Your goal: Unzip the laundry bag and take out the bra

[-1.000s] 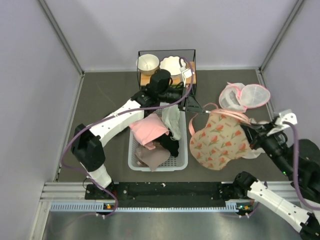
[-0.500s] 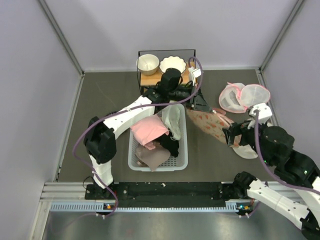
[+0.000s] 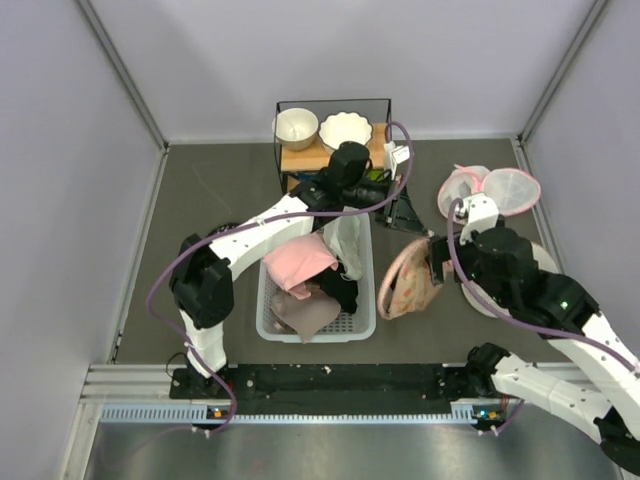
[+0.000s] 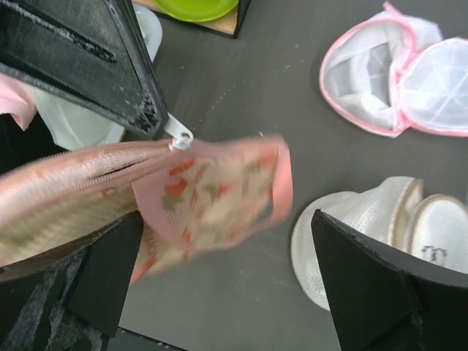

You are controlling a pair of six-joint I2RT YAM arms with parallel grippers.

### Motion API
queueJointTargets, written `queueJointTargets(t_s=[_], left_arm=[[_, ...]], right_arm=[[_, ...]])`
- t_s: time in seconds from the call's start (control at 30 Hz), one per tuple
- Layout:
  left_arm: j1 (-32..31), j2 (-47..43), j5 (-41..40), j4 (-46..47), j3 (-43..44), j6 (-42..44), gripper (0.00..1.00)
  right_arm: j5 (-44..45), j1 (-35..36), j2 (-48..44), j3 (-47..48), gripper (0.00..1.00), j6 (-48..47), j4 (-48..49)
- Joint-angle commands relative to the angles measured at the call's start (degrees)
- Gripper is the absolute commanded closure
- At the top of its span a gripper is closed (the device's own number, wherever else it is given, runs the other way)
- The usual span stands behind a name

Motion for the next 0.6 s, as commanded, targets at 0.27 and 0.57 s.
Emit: queueJointTargets(t_s=[0.27,0.57], left_arm=[[-3.06,0.47,-5.84,0.62,-1.53,0.96,1.00],[-3.15,-2.52,-10.94,0.98,2.07,-0.02,1.00]], right_arm=[[-2.11,-0.24,-1.64,2.06,0.01,13.94,0.23],[5.71,-0.24,-6.39,6.46,0.01,17.36,-3.02]])
